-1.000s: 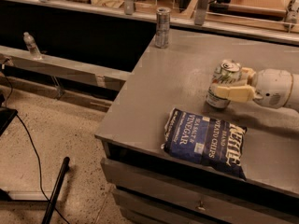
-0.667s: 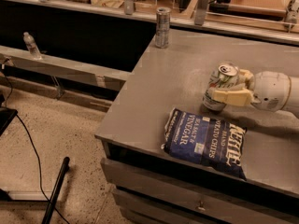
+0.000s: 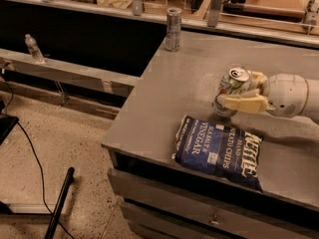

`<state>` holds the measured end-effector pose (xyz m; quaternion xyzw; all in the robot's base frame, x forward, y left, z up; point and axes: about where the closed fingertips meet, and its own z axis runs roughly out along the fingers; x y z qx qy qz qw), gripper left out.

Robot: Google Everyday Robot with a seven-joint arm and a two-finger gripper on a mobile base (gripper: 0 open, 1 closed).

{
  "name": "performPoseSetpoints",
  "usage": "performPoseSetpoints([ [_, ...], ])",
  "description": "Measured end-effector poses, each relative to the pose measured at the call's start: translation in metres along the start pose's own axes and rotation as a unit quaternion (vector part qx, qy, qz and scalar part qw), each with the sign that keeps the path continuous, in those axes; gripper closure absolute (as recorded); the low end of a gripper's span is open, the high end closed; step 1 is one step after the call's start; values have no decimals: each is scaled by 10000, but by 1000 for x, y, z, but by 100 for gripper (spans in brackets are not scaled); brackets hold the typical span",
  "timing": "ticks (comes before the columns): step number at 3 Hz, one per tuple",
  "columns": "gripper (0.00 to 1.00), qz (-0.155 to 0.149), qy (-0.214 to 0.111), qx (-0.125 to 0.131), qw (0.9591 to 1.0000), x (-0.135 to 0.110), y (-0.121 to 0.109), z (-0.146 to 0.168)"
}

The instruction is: Move 7up can near blue chip bag

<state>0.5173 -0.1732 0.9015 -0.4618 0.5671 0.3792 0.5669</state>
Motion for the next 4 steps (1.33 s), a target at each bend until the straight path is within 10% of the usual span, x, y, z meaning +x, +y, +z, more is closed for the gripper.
performPoseSetpoints([
  [1, 5, -6, -4, -25, 10000, -1, 1, 2],
  [4, 0, -809, -405, 457, 9949, -49, -14, -45],
])
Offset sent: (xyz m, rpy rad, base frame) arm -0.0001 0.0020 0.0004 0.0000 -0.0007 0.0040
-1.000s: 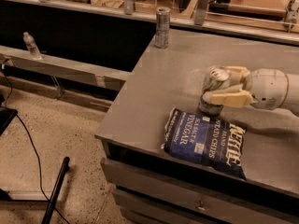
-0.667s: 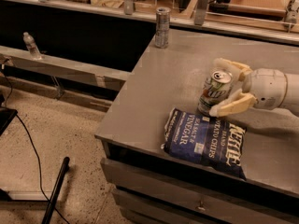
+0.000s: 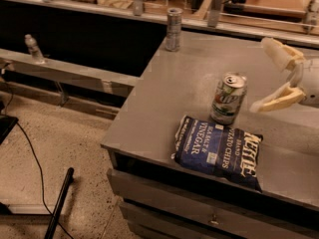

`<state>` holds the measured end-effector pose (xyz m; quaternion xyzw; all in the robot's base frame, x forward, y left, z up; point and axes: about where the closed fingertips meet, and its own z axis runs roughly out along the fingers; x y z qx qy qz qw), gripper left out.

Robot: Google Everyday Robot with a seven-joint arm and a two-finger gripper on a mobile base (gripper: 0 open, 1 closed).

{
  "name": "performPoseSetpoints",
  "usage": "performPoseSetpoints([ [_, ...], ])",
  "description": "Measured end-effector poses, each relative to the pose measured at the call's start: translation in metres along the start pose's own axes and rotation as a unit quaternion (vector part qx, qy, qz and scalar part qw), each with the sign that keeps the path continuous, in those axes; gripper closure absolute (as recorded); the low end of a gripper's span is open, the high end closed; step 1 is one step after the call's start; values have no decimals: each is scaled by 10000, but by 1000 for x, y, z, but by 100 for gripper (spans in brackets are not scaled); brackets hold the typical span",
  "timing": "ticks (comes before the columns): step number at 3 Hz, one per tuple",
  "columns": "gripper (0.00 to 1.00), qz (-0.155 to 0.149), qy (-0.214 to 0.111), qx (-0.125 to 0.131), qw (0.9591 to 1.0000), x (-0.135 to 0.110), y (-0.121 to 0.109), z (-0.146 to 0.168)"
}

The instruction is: Move 7up can near blue chip bag

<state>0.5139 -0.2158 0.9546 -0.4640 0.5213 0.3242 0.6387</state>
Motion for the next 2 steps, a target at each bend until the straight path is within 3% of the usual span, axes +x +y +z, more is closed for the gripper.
performPoseSetpoints([
  [1, 0, -579, 186, 605, 9963, -46, -13, -32],
  [2, 0, -579, 185, 604, 9963, -46, -13, -32],
])
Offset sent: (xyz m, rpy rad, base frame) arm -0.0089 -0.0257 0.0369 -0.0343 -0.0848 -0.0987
